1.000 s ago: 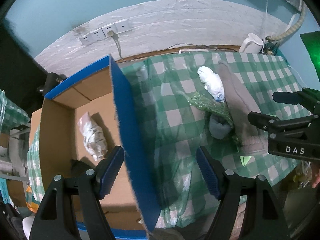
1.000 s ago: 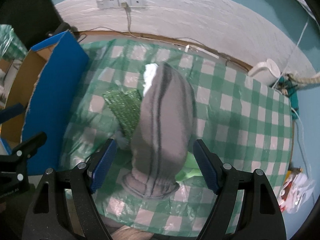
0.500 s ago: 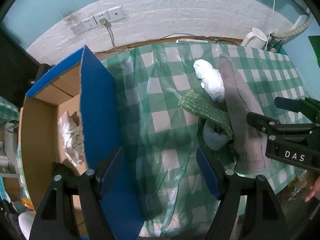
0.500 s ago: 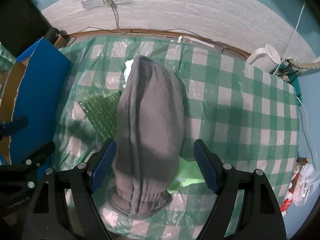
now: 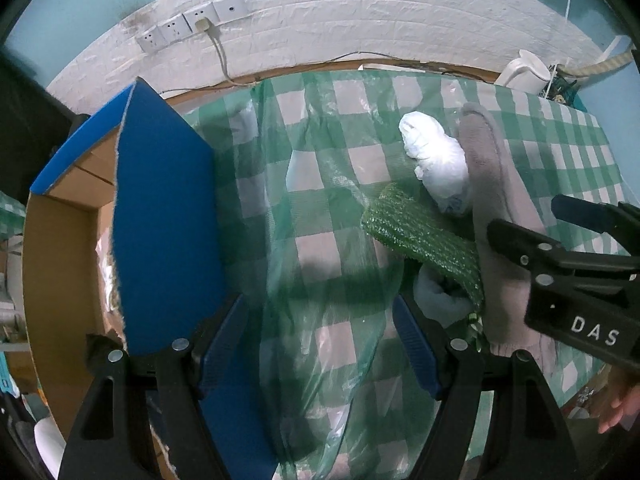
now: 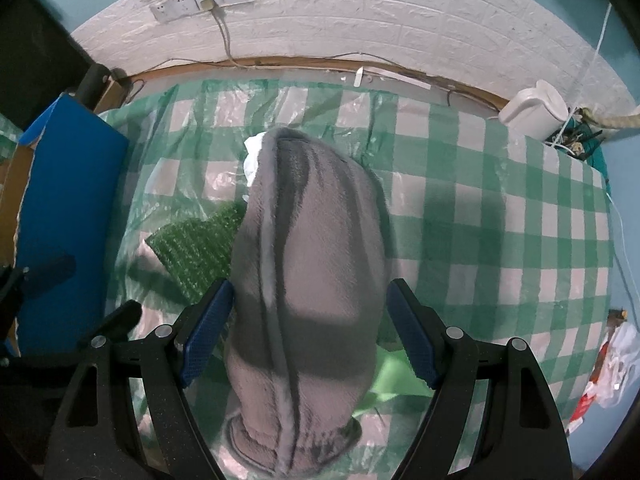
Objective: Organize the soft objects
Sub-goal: 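Close the right tool on the grey fuzzy sock, then grasp the green glittery mesh strip with the left tool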
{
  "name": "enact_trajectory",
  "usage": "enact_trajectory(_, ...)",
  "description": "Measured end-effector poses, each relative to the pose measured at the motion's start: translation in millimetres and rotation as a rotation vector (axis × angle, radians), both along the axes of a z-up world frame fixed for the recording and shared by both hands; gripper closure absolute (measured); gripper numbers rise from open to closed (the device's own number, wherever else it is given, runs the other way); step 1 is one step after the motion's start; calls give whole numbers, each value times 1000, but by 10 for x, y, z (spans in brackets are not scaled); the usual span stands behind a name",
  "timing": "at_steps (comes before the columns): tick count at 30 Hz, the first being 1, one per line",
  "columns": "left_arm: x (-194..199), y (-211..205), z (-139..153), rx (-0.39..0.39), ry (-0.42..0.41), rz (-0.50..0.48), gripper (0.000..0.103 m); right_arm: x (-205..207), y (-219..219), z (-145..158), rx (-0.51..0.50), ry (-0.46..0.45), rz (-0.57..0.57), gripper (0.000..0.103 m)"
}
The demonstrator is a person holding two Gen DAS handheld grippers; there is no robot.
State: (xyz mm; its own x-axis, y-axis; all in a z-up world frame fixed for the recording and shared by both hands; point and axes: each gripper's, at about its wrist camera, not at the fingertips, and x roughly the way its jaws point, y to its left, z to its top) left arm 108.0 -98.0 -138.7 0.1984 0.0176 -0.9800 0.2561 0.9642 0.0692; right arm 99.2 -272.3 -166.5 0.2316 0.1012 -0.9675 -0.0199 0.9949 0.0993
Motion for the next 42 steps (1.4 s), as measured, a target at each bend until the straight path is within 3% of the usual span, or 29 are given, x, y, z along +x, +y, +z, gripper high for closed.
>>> enact_trajectory(15,97,-59,-175,-20,45,-1,27,143,123,-154,-76,12,-7,24)
enact_trajectory(23,107,-74,-226,-26,57,12,27,59,-16,-125,-51,13,23,58)
enact_trajectory(25,116,-77,-222,-45,66,22,27,32,-42,-105,-43,11,20,71)
enact_trajectory(28,125,-90,-214,-66,71,35,27,-15,-84,-98,-34,17,28,81)
enact_trajectory(36,222,3,-264,-174,141,129,27,-95,-149,-82,-25,6,23,83)
enact_trajectory(42,204,84,-252,-202,161,169,27,-123,-157,-80,-31,2,25,83)
